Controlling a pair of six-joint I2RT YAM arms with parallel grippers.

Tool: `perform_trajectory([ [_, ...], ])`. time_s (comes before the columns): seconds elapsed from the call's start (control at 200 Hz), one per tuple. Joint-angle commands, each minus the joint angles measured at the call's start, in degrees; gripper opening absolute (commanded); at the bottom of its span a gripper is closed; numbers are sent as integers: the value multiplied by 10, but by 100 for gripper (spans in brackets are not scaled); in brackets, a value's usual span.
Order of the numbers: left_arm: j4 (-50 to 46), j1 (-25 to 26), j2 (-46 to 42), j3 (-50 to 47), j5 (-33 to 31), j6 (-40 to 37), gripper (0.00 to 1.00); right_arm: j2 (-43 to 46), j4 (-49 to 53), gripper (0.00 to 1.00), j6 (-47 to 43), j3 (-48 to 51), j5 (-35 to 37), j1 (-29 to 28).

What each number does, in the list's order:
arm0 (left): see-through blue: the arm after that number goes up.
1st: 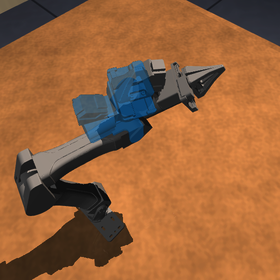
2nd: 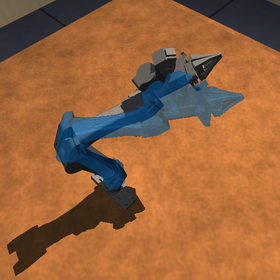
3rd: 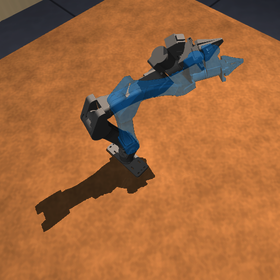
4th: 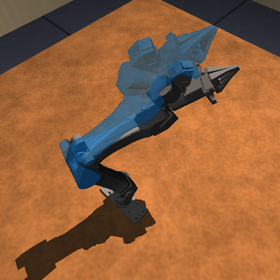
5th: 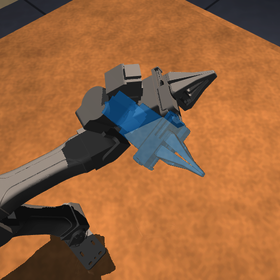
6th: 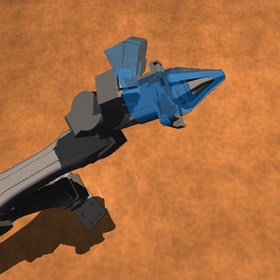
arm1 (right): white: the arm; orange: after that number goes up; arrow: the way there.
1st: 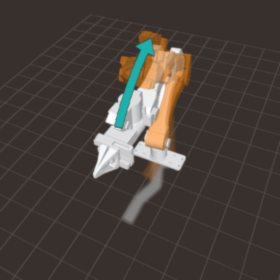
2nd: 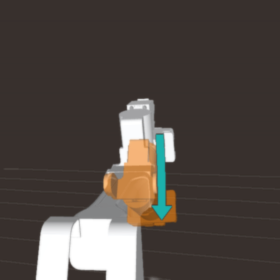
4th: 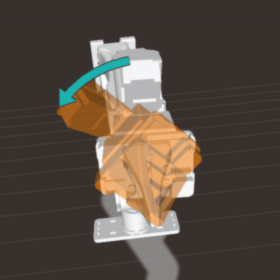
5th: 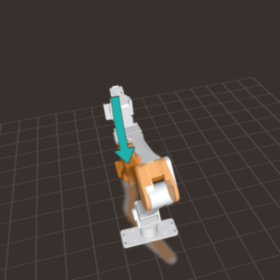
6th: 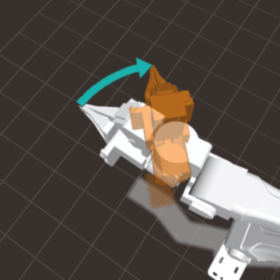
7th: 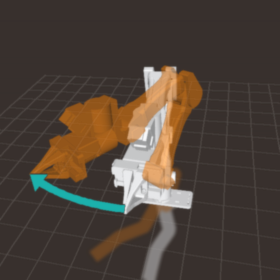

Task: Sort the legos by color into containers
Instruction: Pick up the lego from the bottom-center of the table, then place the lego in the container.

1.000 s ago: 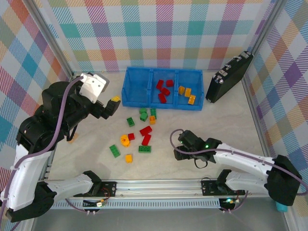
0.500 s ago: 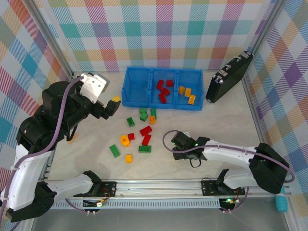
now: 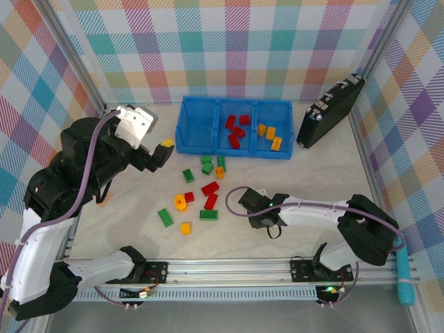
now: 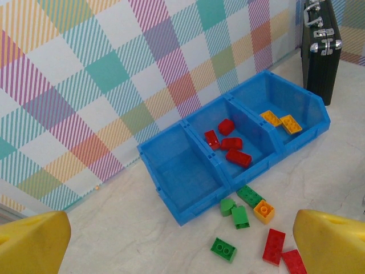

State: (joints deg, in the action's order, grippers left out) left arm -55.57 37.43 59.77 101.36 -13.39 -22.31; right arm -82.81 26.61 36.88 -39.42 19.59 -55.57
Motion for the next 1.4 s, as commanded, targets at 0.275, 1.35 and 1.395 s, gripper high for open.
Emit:
perform_trajectory([
  [0.275, 3, 6, -11, -13, -15, -7, 100, 30, 61, 35, -102, -94, 26, 77],
  [1.35, 53, 6, -1, -86, -72, -51, 100, -387, 43, 44, -280, -635, -86, 381],
  [1.395, 53, 7, -1, -83, -71, -50, 100, -384, 42, 46, -281, -631, -86, 381],
])
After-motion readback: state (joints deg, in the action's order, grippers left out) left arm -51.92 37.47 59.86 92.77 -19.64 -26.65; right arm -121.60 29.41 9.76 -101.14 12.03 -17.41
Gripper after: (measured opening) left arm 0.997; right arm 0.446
